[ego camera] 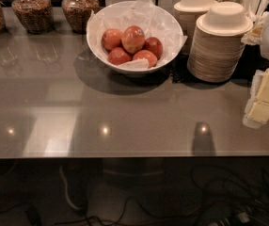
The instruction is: Pick apple from white bowl
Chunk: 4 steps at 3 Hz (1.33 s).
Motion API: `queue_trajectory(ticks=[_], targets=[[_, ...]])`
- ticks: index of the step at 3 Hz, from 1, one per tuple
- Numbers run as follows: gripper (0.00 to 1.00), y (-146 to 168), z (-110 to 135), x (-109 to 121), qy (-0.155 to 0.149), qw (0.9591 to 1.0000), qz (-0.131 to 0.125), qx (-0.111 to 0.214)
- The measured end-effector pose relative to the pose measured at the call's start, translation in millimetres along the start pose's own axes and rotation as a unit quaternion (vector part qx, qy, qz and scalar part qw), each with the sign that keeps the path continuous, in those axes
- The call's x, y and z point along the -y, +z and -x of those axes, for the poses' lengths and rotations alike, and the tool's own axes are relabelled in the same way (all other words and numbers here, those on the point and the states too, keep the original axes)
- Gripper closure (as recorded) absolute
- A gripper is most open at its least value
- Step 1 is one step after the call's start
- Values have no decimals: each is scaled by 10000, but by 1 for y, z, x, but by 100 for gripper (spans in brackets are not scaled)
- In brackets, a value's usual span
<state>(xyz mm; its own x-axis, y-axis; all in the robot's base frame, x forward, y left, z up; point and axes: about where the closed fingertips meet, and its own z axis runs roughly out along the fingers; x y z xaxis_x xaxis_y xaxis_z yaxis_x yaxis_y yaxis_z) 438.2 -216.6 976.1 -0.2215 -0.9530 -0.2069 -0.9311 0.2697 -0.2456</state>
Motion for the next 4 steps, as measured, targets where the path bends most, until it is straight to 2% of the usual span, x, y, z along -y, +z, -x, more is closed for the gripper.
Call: queue_trajectory(ticks=[1,2,4], targets=[[0,0,3,3,0,10000,-77,58],[0,10,14,15,11,9994,-203,267],[0,53,72,65,-184,9948,-421,914]])
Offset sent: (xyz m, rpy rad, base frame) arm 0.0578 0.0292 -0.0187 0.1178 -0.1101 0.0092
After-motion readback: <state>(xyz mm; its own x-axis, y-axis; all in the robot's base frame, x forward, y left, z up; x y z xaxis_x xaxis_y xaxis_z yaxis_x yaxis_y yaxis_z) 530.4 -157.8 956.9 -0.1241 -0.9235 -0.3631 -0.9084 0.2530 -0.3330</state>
